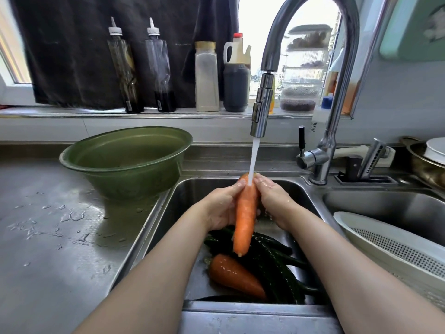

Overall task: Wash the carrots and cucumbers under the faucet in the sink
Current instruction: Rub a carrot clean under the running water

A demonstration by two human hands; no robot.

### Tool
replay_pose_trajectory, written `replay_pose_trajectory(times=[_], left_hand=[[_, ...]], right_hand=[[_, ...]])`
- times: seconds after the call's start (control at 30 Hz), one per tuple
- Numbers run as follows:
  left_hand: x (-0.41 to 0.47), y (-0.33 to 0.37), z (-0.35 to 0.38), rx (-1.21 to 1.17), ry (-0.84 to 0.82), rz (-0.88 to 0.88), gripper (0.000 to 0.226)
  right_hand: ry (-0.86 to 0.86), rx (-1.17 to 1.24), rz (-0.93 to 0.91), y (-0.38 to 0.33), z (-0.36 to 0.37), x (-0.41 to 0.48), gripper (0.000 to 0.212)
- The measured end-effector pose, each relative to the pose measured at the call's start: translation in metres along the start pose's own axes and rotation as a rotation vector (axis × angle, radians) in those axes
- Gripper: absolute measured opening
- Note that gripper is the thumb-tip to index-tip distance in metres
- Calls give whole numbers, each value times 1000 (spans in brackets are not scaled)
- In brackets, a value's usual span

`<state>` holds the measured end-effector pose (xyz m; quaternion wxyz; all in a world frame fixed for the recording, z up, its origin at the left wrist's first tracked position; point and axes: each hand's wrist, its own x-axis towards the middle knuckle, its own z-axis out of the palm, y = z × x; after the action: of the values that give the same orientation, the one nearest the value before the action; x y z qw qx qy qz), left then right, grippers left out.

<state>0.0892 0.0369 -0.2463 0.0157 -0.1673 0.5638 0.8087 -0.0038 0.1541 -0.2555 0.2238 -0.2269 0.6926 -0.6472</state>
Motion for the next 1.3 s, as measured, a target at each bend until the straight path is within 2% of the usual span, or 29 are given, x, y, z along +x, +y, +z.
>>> replay_pose_trajectory(times=[0.1,0.17,0.23,0.33,0.43,0.5,0.63,0.7,0.83,0.93,1.0,1.1,1.2,1.3], left_hand=[[1,0,3,-25,67,22,60],[0,2,-2,-94,34,9,65],[-3,5,-9,-147,-42,10,60],[-8,8,-16,-179,-181,59,45],[-9,8,-16,-169,-225,127,44],[-6,8,-11,-151,-182,126,45],[4,1,1,51,106,170,37],[9,0,1,109,188,175,37],[6,3,-5,27,-6,76,42],[4,2,-11,29,-81,74,72],[3,2,-13,45,-94,87,77],[4,1,-12,77,31,152,57],[6,0,-10,159,198,228,48],[3,4,-10,230,237,267,38]], right_hand=[[-109,-31,-34,-2,-1,0,30],[-197,94,-8,-4,-4,0,35],[-247,163,3,-5,-7,-1,39],[-153,106,-19,-3,-6,1,38],[-87,28,-22,-4,-3,-2,34],[-76,18,-15,-5,-1,-4,30],[-160,-15,-18,-2,2,-5,40],[-134,-57,-25,1,2,-2,36],[45,-162,48,1,-2,2,42],[70,-186,135,0,-5,0,40],[33,-106,172,-2,-6,-5,38],[-151,-3,173,2,-7,-3,40],[-268,57,168,6,-3,-5,62],[-199,99,114,5,0,-3,45]])
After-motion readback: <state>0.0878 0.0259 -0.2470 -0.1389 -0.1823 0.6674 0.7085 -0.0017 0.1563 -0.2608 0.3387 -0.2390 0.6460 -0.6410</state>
